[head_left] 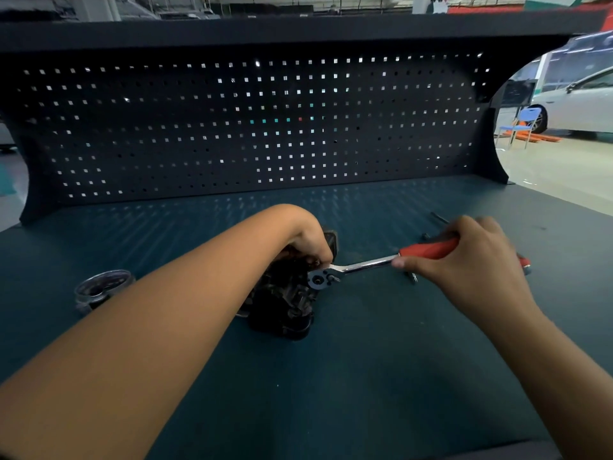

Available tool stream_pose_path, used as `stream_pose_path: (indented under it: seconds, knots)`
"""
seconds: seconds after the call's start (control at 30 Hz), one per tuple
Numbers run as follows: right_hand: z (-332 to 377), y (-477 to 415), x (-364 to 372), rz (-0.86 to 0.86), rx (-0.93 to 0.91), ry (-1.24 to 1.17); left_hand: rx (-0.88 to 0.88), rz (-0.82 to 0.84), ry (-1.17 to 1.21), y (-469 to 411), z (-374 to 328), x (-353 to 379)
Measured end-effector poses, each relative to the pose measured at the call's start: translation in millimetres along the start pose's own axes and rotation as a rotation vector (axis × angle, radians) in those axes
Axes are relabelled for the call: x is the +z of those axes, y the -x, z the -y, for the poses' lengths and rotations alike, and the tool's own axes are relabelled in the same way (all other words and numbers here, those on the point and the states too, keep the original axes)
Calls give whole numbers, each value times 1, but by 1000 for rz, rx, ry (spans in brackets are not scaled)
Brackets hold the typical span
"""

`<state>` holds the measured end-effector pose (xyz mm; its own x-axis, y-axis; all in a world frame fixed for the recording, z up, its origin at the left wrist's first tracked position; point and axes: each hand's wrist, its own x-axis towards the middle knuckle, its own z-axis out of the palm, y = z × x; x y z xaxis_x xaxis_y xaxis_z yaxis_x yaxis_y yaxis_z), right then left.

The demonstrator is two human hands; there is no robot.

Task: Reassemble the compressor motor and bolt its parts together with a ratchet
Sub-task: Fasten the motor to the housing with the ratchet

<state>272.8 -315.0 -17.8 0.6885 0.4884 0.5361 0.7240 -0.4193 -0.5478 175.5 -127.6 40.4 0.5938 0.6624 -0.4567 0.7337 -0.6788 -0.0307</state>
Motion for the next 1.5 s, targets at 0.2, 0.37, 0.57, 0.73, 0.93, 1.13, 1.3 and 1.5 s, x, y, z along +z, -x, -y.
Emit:
stream_pose_path:
  seconds: [0.2, 0.37, 0.57, 0.73, 0.93, 1.13, 1.3, 1.5]
  knots:
    - [45, -28, -20, 12, -256, 83, -5, 14, 43, 0, 0, 2]
    - [101, -47, -26, 135, -596, 194, 28, -65, 41, -8, -1, 5]
    - [134, -57, -16, 199, -784, 330, 72, -80, 90, -7, 8, 6]
    - [81, -62, -25, 127, -448, 140, 30, -68, 195, -3, 11, 7]
    - [13, -27, -2, -9, -92, -150, 18, -6, 217, -2, 11, 0]
    - [-14, 3, 23, -46, 100, -315, 17, 46, 124, -3, 5, -2]
    - [15, -12, 2, -64, -53, -221, 3, 38, 55, -5, 5, -2]
    - [81, -39, -21, 18, -345, 15, -2, 71, 138, -9, 7, 2]
